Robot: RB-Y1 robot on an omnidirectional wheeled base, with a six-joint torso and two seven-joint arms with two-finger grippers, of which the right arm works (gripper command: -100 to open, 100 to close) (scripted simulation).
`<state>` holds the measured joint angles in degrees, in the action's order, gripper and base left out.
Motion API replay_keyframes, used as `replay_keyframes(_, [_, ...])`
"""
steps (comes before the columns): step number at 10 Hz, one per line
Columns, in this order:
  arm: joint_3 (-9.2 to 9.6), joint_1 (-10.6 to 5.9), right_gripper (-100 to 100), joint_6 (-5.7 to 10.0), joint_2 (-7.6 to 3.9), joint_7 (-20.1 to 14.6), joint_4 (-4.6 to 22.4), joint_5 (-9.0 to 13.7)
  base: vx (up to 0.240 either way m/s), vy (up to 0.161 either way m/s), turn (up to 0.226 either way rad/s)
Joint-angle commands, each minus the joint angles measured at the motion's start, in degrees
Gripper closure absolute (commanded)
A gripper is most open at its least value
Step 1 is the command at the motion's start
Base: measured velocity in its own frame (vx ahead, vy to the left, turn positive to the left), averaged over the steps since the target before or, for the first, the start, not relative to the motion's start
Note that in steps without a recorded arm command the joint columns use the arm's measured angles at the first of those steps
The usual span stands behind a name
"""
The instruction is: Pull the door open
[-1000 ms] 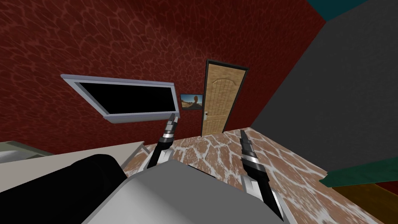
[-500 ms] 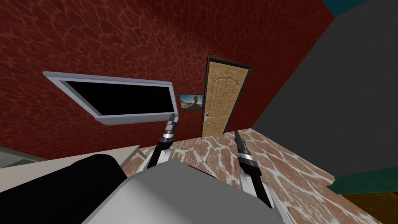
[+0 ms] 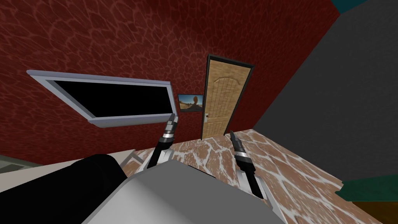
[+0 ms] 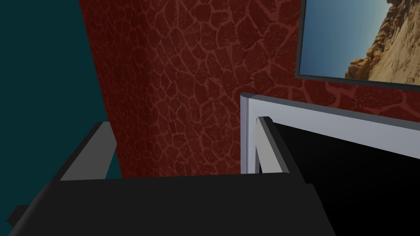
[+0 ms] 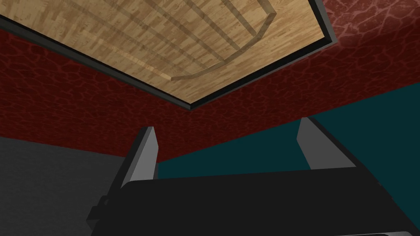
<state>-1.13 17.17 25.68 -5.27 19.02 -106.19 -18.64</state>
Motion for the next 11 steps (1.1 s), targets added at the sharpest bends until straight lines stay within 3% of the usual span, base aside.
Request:
replay_keyframes(1, [-0.02,-1.21,-100,0.29,-0.33,0.70,2.01,-1.57,0.100,0.032,-0.001])
replay_keyframes(11, [1.01,-7.49,-100,1.85,-0.86,5.47,13.02,-11.82,0.097,0.027,-0.002])
